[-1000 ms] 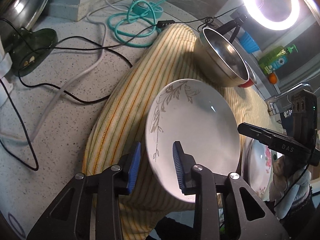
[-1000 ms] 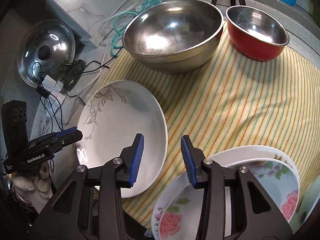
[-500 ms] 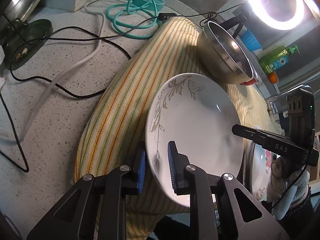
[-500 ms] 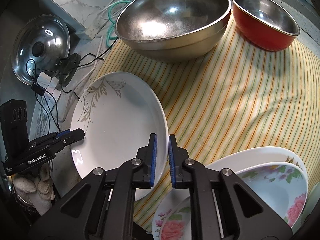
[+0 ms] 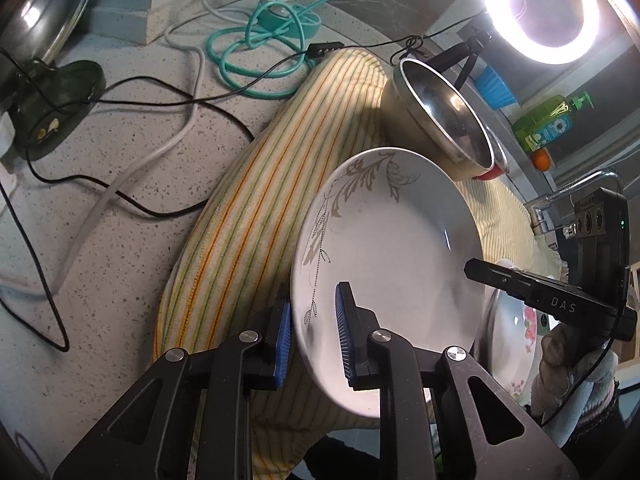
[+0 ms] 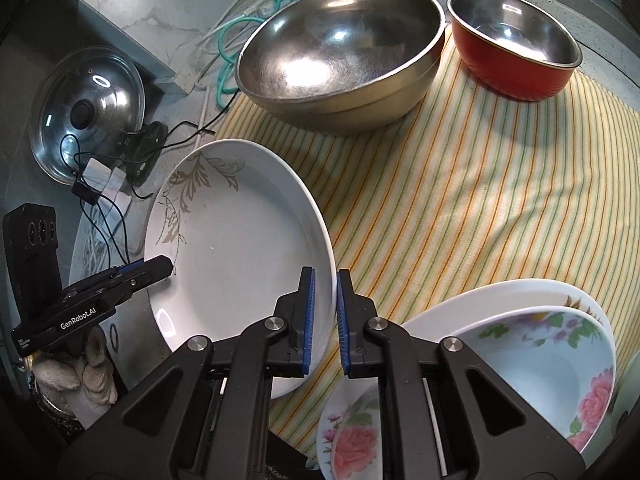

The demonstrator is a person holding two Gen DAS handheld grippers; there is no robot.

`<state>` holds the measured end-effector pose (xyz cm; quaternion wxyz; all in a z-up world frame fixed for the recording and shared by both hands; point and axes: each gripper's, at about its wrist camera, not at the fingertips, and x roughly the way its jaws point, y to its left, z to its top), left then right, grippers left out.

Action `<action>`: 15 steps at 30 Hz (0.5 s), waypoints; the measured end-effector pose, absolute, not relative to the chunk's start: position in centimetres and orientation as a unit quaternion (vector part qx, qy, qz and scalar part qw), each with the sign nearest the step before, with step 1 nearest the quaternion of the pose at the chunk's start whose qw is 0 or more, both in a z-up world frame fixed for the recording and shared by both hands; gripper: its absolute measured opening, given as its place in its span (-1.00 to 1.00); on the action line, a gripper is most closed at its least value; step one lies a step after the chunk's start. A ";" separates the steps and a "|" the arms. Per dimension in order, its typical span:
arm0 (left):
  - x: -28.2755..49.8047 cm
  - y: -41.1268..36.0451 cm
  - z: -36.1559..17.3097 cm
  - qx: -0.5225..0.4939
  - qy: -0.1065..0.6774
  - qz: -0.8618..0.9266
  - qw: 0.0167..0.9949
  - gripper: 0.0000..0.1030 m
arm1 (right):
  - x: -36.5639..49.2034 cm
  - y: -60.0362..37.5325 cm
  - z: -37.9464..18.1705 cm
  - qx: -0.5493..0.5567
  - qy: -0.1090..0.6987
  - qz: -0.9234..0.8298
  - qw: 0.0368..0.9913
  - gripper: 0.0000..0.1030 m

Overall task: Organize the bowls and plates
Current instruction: 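Lift the grey-leaf plate off the cloth with both tools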

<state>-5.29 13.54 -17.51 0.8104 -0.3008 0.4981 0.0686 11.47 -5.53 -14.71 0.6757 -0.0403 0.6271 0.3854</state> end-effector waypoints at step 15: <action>-3.6 10.8 -13.7 -0.276 0.480 0.022 0.833 -0.63 | 11.3 -11.1 -10.5 0.013 0.609 0.372 0.701 -0.80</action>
